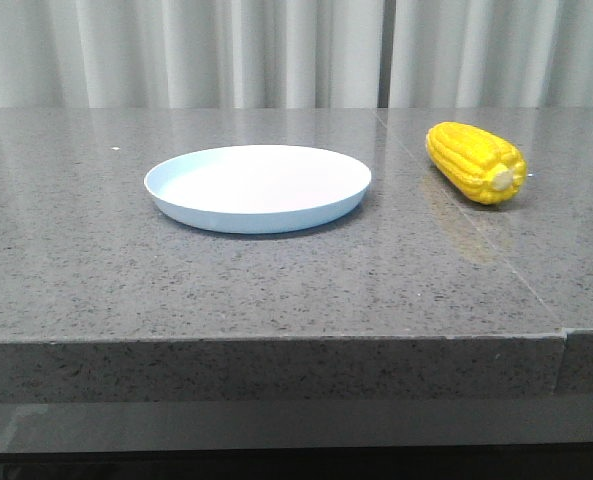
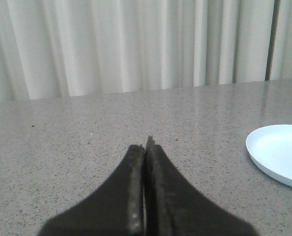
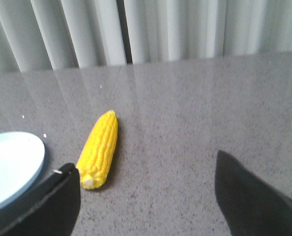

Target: Place corn on plate with both arms

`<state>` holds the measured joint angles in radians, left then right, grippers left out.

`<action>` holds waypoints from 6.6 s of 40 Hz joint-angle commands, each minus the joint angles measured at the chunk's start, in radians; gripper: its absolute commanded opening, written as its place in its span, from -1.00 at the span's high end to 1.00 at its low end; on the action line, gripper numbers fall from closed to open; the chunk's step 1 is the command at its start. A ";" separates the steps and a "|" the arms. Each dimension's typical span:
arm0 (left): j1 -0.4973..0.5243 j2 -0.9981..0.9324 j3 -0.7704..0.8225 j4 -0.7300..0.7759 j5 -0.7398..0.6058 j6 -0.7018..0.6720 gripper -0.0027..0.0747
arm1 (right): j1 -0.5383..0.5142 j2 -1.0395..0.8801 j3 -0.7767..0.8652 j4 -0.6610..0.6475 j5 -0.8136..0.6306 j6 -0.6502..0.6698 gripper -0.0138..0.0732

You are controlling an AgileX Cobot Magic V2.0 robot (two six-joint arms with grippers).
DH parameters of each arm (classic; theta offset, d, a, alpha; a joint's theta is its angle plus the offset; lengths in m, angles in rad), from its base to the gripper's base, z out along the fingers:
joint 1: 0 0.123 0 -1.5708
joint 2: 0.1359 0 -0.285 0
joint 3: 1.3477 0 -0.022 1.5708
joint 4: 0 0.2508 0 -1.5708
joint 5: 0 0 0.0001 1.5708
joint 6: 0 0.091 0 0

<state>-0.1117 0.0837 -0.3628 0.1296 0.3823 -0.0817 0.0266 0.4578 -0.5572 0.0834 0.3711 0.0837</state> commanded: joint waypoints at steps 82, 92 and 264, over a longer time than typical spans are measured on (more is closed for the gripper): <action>-0.006 0.011 -0.027 0.001 -0.077 0.000 0.98 | 0.286 1.144 -0.887 0.431 0.271 -0.010 0.41; -0.006 0.011 -0.027 0.001 -0.077 0.000 0.98 | 0.417 1.225 -0.887 0.477 0.198 -0.010 0.41; -0.006 0.011 -0.025 0.001 -0.078 0.000 0.98 | 0.080 -0.293 0.169 -0.076 -0.036 -0.010 0.89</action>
<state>-0.1117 0.0837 -0.3628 0.1296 0.3823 -0.0817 0.1146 0.1557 -0.3629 0.0157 0.4142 0.0837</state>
